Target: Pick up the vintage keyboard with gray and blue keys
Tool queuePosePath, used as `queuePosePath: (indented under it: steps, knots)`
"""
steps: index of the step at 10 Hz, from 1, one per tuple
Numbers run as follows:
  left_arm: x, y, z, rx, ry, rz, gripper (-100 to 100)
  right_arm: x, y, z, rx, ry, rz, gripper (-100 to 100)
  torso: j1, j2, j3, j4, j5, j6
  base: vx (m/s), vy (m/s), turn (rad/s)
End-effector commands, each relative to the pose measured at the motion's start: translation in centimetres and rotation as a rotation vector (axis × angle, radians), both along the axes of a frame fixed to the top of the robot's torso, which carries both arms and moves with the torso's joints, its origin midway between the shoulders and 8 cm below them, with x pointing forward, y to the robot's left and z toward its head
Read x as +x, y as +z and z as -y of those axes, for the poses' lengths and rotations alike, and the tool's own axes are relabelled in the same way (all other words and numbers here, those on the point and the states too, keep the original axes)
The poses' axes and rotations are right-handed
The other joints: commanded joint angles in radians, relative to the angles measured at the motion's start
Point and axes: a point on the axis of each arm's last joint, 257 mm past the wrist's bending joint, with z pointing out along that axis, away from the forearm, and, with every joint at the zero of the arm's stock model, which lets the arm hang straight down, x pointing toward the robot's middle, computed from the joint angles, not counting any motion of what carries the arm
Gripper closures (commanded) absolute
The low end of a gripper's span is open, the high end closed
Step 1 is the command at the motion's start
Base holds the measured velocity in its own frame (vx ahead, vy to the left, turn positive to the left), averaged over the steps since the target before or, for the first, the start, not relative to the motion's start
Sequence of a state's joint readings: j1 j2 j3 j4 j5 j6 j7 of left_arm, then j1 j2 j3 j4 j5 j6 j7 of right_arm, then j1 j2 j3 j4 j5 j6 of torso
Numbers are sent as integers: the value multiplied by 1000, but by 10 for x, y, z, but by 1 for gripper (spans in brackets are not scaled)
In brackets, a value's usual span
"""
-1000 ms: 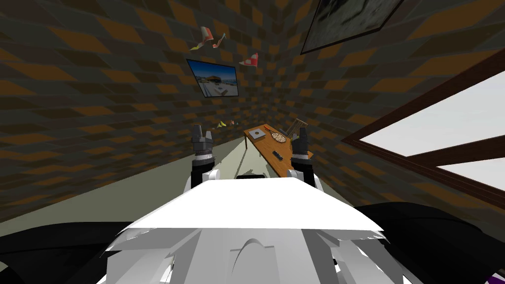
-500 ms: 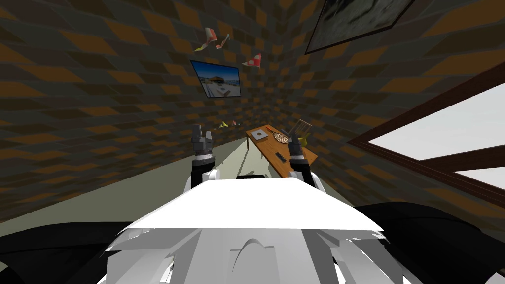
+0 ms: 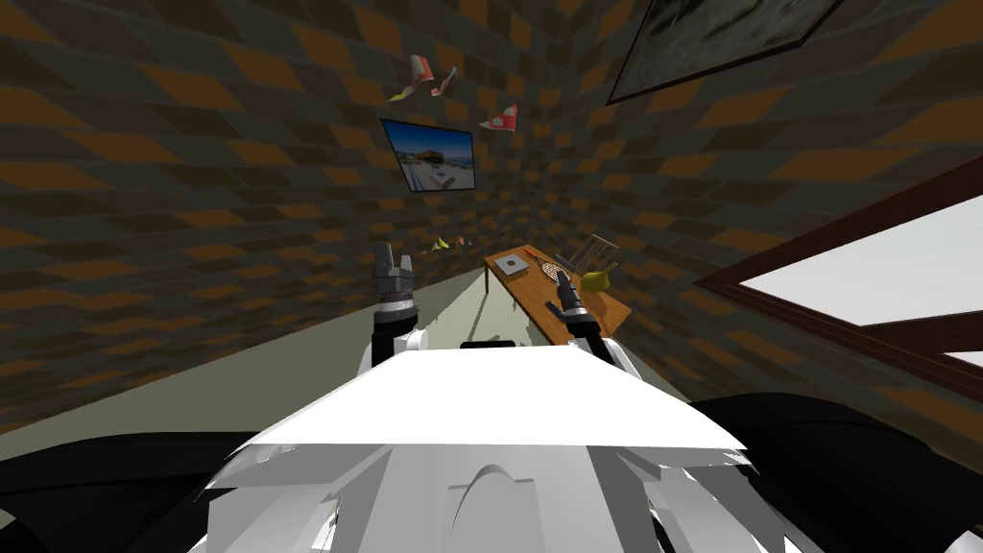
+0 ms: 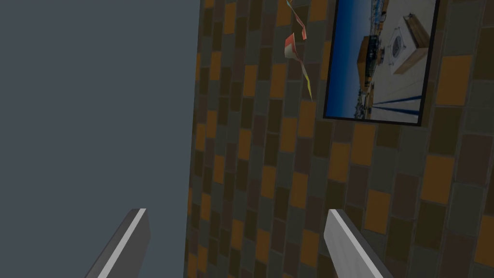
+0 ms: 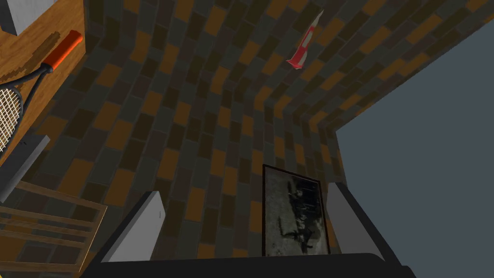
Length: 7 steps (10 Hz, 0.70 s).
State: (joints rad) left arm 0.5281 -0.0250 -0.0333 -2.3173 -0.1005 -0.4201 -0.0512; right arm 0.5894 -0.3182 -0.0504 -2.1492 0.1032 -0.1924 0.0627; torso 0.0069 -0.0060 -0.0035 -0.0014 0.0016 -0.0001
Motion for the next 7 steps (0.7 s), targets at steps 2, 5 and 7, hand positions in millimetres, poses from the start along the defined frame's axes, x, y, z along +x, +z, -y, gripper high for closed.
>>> queuePosePath:
  steps: [2,5,7]
  knots:
    - [0,0,0,0,0,0,0,-2,-46,16,-41,-8,-127,-100,0,1,1,0,0,0,61,105,30]
    - [0,0,0,0,0,0,0,-12,-100,39,-93,-26,-279,-100,4,-1,0,0,1,0,97,143,56]
    - [0,0,0,0,0,0,0,-20,-126,52,-123,-37,-356,-100,-1,0,0,0,0,0,68,72,42]
